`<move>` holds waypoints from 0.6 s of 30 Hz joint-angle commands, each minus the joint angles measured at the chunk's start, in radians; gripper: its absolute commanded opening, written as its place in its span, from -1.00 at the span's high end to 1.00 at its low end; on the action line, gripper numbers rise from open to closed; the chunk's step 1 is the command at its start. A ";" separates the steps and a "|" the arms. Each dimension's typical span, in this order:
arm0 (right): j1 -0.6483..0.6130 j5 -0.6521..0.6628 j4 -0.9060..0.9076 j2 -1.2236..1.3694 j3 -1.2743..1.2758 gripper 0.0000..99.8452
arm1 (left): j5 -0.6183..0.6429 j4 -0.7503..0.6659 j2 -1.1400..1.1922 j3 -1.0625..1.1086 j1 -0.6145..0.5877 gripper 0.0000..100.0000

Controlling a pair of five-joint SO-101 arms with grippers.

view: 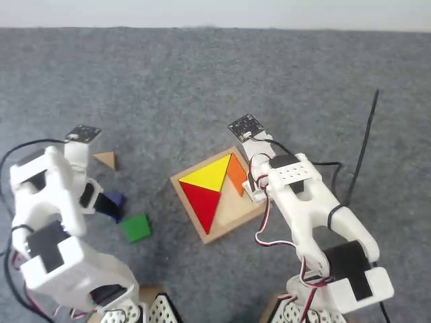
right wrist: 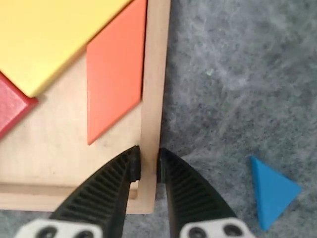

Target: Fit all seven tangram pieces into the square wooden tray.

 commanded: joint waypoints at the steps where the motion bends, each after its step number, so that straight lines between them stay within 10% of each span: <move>1: -0.015 0.006 0.008 -0.010 -0.018 0.99 | -0.012 0.061 -0.017 -0.041 -0.063 0.35; 18: -0.015 0.006 0.007 -0.010 -0.015 0.99 | 0.307 0.183 -0.141 -0.050 -0.218 0.36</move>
